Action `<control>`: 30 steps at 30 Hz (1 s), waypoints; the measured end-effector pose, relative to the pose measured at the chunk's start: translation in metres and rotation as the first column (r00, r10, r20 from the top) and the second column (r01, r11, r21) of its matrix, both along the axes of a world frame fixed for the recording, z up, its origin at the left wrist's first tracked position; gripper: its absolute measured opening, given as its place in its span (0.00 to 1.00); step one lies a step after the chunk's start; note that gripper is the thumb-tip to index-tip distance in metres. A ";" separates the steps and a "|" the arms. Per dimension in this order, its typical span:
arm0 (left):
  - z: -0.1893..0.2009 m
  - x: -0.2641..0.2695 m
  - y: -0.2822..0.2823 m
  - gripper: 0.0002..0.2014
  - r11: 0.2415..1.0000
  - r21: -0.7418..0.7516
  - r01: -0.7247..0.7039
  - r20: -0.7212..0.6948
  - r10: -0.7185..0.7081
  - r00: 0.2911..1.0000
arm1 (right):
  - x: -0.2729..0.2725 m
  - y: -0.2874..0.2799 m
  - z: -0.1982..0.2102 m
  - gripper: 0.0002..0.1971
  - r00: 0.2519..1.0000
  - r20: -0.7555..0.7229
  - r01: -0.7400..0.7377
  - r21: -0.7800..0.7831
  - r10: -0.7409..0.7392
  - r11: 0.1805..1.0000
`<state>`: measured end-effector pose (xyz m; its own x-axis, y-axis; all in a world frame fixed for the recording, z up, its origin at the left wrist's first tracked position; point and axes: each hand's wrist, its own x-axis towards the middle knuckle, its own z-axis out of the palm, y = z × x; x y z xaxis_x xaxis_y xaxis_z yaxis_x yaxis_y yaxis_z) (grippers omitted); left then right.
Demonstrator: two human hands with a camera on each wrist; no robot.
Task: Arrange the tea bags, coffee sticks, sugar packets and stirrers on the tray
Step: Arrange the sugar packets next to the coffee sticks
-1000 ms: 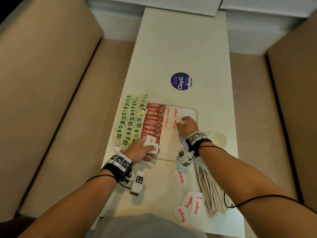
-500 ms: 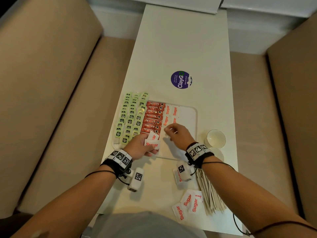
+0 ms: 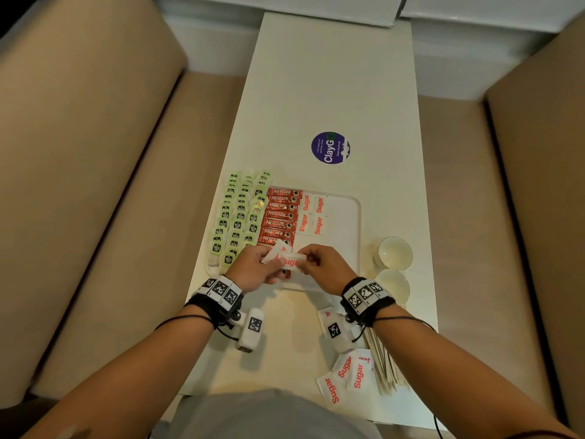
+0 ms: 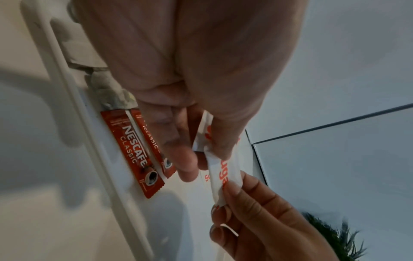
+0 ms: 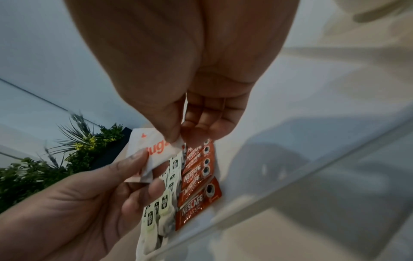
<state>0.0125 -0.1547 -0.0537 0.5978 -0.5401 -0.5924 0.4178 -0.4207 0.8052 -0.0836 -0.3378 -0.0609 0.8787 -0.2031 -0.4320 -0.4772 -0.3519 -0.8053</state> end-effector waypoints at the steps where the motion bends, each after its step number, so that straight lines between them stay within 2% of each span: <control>1: 0.000 0.000 0.000 0.09 1.000 0.026 0.011 0.023 -0.012 1.000 | 0.001 -0.002 0.000 0.05 1.000 0.007 0.010 -0.001 -0.010 1.000; 6: 0.000 -0.005 -0.001 0.09 0.984 0.090 0.151 0.074 -0.158 0.985 | 0.009 -0.006 0.010 0.12 0.990 0.087 0.105 0.106 -0.115 0.989; 10: 0.003 -0.008 -0.006 0.08 0.985 0.092 0.148 0.090 -0.156 0.984 | 0.012 -0.003 0.017 0.14 0.991 0.111 0.067 0.085 -0.076 0.994; 14: 0.003 -0.008 -0.007 0.07 0.988 0.074 0.138 0.123 -0.146 0.982 | 0.009 0.002 0.012 0.12 0.983 0.070 0.155 0.155 -0.167 0.976; 16: 0.001 -0.008 -0.006 0.08 0.992 0.056 0.111 0.139 -0.118 0.983 | 0.006 0.003 0.009 0.09 0.985 0.013 0.167 0.139 -0.171 0.976; 19: -0.002 -0.007 -0.006 0.08 0.995 0.054 0.089 0.177 -0.097 0.979 | 0.001 0.004 0.004 0.14 0.988 -0.035 0.151 0.125 -0.148 0.981; 24: -0.003 -0.007 -0.008 0.07 0.994 0.067 0.082 0.190 -0.094 0.977 | 0.007 0.000 -0.001 0.16 0.992 -0.040 0.120 0.119 -0.116 0.986; 30: -0.009 -0.005 -0.004 0.06 0.992 0.110 0.063 0.160 -0.080 0.984 | 0.028 -0.026 -0.010 0.16 0.984 -0.072 0.158 -0.058 -0.161 0.986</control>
<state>0.0074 -0.1583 -0.0632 0.6533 -0.5257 -0.5449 0.2499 -0.5296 0.8106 -0.0560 -0.3634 -0.0708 0.7984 -0.3617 -0.4813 -0.5894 -0.3065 -0.7474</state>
